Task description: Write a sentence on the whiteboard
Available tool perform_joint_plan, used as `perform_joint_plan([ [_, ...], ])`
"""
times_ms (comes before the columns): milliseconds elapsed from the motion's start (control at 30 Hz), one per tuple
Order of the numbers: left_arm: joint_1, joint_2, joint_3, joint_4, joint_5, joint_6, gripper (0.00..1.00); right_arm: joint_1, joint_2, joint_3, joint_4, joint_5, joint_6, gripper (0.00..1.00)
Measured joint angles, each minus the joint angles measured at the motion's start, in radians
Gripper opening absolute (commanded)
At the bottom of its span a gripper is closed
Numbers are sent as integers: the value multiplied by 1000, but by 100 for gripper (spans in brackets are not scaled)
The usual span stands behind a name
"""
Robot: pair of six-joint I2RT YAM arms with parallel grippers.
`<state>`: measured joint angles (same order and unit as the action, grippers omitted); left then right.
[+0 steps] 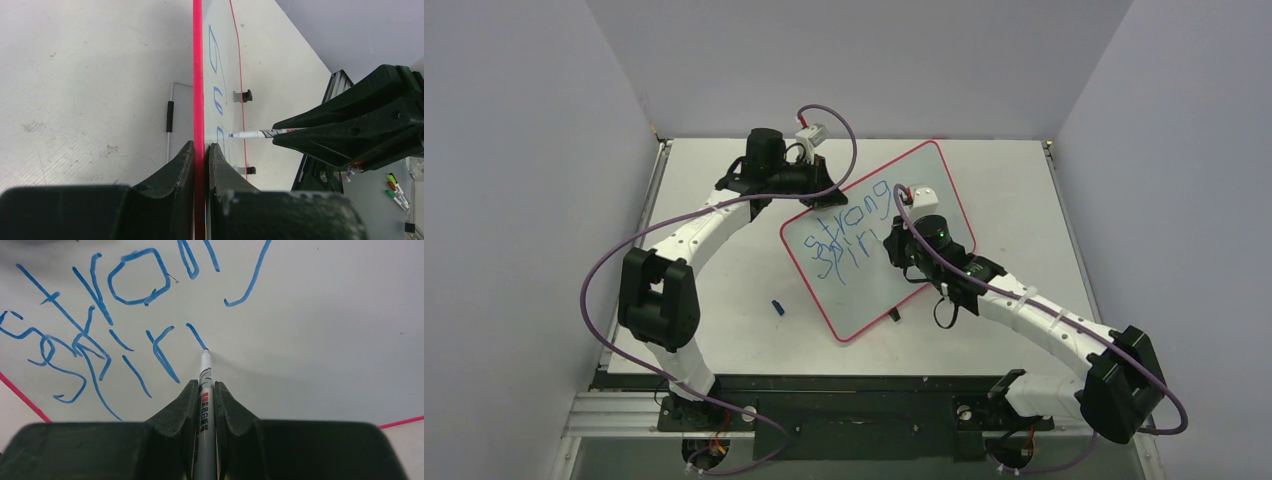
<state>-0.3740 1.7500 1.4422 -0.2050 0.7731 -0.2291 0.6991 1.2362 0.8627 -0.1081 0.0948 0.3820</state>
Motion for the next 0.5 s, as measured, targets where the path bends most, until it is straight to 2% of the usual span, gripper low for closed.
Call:
perform_joint_plan([
  [500, -5, -11, -2, -1, 3, 0, 0, 9, -65, -31, -89, 14, 5, 0],
])
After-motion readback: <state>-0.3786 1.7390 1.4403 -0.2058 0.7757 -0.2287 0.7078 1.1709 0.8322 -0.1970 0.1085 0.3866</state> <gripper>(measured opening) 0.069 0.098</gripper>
